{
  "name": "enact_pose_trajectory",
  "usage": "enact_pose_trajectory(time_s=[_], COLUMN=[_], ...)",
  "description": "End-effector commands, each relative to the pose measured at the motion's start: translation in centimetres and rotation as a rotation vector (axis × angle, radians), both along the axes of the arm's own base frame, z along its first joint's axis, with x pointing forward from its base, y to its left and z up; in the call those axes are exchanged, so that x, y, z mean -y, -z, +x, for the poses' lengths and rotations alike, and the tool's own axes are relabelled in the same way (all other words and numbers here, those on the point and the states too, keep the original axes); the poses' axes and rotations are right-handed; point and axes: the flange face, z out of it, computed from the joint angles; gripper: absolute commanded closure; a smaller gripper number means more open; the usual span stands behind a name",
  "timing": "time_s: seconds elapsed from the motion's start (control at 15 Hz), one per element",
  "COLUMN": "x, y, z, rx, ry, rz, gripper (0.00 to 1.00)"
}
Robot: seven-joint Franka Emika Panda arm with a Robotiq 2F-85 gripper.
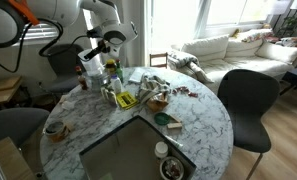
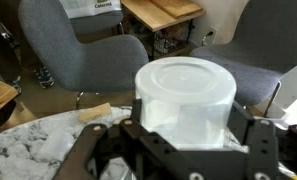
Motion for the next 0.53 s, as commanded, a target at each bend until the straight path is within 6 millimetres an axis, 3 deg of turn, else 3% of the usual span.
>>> enact_pose_trajectory(time_s=[0.0,0.27,0.47], x=[0.1,0.0,0.2], y=[-2.7,-4.4,-5.8], z=[-2.4,-3.8,-5.3], rx=[-0.002,0.015,-0.001], ry=[0.018,0.018,0.02], rz=[0.001,-0.005,-0.129], gripper=[0.43,0.43,0.43])
